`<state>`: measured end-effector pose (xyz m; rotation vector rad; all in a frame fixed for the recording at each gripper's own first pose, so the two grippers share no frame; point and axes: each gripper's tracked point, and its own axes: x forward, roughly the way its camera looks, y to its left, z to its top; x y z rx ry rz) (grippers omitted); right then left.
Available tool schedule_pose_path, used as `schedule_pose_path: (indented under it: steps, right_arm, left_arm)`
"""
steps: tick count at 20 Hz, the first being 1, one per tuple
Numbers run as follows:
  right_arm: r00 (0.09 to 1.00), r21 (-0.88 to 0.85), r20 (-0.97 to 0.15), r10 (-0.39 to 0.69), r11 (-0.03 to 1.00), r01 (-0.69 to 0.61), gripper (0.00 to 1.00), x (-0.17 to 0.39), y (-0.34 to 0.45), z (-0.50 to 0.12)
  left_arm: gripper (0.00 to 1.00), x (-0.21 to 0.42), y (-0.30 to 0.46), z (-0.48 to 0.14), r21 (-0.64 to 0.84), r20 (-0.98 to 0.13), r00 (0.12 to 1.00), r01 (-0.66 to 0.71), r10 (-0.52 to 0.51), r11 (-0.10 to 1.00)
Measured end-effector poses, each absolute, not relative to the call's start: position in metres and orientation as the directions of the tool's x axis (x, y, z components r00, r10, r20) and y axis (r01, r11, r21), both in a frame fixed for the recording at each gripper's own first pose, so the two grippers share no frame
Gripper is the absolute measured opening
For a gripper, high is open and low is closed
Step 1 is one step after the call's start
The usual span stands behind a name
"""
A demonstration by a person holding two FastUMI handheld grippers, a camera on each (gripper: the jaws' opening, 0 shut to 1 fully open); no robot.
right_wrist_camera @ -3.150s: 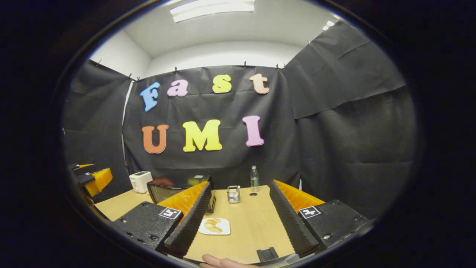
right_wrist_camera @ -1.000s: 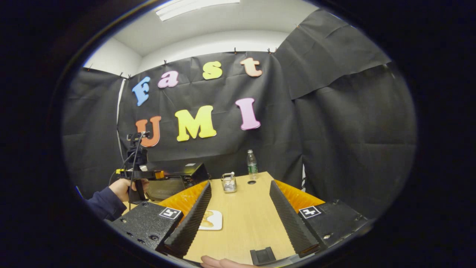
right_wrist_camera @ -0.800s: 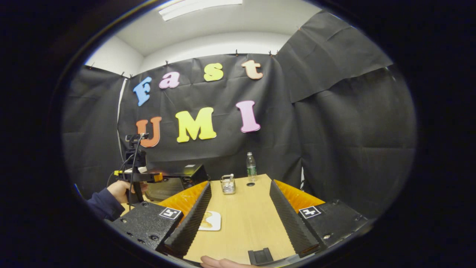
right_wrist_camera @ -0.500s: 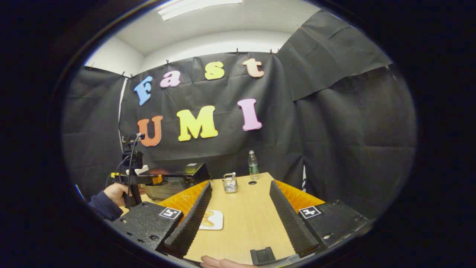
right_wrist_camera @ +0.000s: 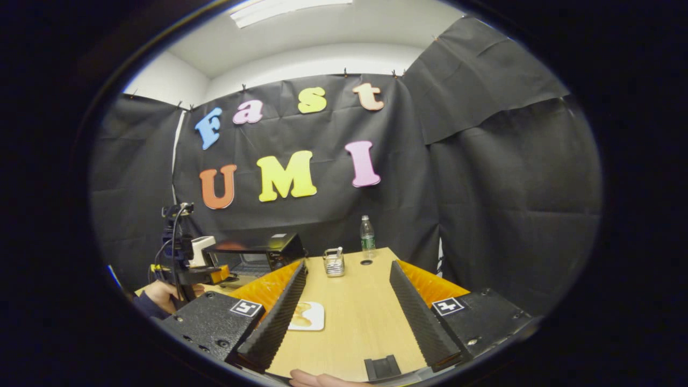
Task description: Open the electric oven with the left hand, put the food in, and close the electric oven.
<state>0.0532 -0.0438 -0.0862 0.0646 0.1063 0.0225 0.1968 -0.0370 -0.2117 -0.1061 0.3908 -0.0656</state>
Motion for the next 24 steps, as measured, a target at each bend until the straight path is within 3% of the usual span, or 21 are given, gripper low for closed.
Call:
schedule_pose_path:
  steps: [9, 14, 24]
  right_arm:
    - [0.989, 0.041, -0.144, 0.033, 0.999, -0.027, 0.99, 0.062, -0.031, -0.103]
    - [0.986, 0.031, -0.159, 0.049, 0.999, -0.045, 0.99, 0.072, -0.017, -0.11]
    - [0.956, 0.028, -0.278, 0.087, 0.996, -0.083, 0.97, 0.104, 0.02, -0.15]
  left_arm:
    - [0.97, 0.157, -0.036, -0.253, -0.152, -0.401, 0.911, 0.033, -0.092, 0.988]
    - [0.97, 0.14, -0.04, -0.287, -0.125, -0.47, 0.879, 0.021, -0.077, 0.992]
    - [0.97, 0.128, -0.041, -0.305, -0.151, -0.522, 0.844, 0.053, -0.125, 0.987]
